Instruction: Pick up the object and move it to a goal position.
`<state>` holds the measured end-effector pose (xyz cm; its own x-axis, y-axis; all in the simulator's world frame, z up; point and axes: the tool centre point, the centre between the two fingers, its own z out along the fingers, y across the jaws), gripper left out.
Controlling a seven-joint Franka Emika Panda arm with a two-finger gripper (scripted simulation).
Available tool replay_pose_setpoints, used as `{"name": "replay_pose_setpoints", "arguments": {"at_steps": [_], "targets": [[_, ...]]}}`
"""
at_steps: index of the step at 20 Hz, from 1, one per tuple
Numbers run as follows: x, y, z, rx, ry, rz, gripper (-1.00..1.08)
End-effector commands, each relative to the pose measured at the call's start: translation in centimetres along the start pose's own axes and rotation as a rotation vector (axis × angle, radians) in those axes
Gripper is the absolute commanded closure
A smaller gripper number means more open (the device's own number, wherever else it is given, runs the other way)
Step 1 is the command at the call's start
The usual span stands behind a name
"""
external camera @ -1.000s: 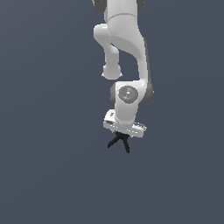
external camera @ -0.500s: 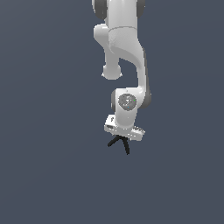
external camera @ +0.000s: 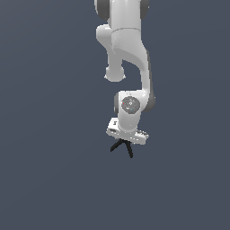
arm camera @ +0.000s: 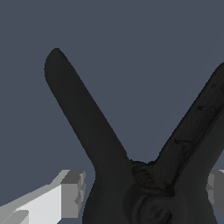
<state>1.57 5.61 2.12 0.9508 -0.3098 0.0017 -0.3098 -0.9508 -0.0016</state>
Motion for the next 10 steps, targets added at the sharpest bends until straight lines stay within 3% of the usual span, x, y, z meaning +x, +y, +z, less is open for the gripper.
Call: {"name": "replay_pose_setpoints", "arguments": {"at_steps": [1, 10], "targets": [[0.0, 0.1, 0.2, -0.002, -0.002, 0.002, 1.08], [0.5, 0.0, -2.1, 0.000, 0.000, 0.000, 1.08]]}}
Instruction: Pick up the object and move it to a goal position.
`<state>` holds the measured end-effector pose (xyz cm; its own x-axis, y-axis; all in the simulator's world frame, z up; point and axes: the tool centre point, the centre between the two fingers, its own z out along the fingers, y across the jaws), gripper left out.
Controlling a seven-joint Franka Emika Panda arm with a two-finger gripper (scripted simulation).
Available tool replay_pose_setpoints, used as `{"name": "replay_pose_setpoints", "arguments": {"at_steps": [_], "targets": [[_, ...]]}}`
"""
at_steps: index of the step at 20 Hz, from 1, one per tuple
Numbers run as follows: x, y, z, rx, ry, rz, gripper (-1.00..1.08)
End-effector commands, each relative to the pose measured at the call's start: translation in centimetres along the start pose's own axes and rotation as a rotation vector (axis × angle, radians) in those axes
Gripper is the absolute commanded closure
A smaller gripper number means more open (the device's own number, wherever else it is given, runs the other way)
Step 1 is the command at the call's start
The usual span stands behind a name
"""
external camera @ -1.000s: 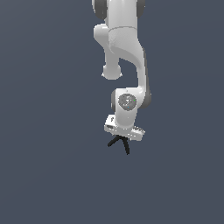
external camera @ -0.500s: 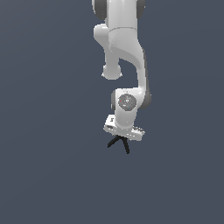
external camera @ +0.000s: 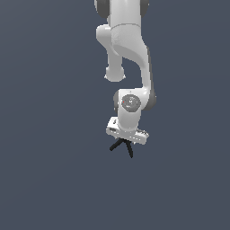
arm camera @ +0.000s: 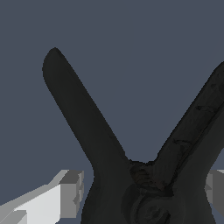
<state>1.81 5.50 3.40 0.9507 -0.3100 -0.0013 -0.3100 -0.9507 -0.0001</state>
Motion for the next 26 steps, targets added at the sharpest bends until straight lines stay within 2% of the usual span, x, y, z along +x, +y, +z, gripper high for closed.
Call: {"name": "replay_pose_setpoints", "arguments": {"at_steps": [1, 8, 26], "targets": [[0.4, -0.1, -1.3, 0.001, 0.003, 0.000, 1.08], [1.7, -0.2, -6.7, 0.001, 0.003, 0.000, 1.08], [6.7, -0.7, -24.6, 0.000, 0.002, 0.001, 1.08]]}}
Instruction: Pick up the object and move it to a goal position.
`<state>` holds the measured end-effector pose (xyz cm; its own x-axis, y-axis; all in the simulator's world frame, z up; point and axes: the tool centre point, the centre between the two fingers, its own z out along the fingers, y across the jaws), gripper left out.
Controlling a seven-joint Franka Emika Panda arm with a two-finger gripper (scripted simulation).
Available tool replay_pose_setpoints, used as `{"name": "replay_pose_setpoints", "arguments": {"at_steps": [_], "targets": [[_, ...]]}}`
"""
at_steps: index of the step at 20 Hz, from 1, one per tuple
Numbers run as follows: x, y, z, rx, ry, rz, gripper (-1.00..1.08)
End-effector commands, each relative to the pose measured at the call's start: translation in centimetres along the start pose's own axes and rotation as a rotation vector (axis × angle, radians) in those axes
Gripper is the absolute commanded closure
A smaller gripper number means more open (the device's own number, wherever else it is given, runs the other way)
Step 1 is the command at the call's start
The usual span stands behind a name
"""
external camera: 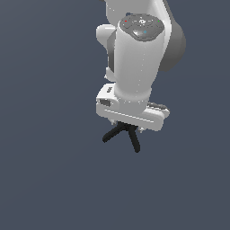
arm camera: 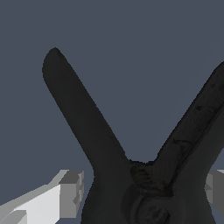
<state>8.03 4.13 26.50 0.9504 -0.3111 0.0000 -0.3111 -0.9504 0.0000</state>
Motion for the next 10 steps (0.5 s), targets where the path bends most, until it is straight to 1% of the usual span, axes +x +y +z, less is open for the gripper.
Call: {"name": "replay_pose_setpoints", "arguments": {"at_steps": [1, 10], "targets": [[0.6, -0.1, -2.2, 0.000, 0.001, 0.000, 1.08], [2.4, -0.3, -7.9, 0.000, 0.001, 0.000, 1.08]]}}
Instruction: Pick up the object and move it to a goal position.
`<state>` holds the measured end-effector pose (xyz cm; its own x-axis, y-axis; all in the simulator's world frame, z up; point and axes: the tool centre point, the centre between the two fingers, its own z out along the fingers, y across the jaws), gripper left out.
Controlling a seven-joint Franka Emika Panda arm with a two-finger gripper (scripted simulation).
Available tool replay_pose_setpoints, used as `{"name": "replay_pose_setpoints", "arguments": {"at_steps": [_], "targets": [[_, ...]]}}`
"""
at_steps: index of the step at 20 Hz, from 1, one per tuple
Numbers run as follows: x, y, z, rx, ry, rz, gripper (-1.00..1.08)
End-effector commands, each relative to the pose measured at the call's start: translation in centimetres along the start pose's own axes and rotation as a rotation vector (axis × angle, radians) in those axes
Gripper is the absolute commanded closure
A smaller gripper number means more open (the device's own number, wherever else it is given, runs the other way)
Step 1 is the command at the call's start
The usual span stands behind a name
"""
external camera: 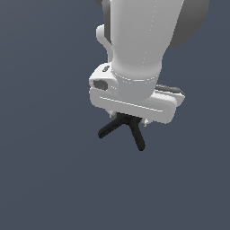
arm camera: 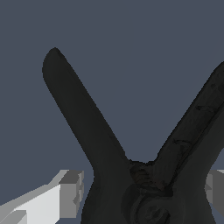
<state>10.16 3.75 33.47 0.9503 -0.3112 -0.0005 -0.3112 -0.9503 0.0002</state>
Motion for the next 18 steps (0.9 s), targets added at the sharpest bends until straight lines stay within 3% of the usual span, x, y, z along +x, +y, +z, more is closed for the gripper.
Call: {"name": "replay_pose_setpoints", "arguments": {"at_steps": [1, 18], "targets": [[0.4, -0.1, -1.4, 0.000, 0.001, 0.000, 1.08], [1.5, -0.3, -4.1, 0.000, 0.001, 0.000, 1.08]]}}
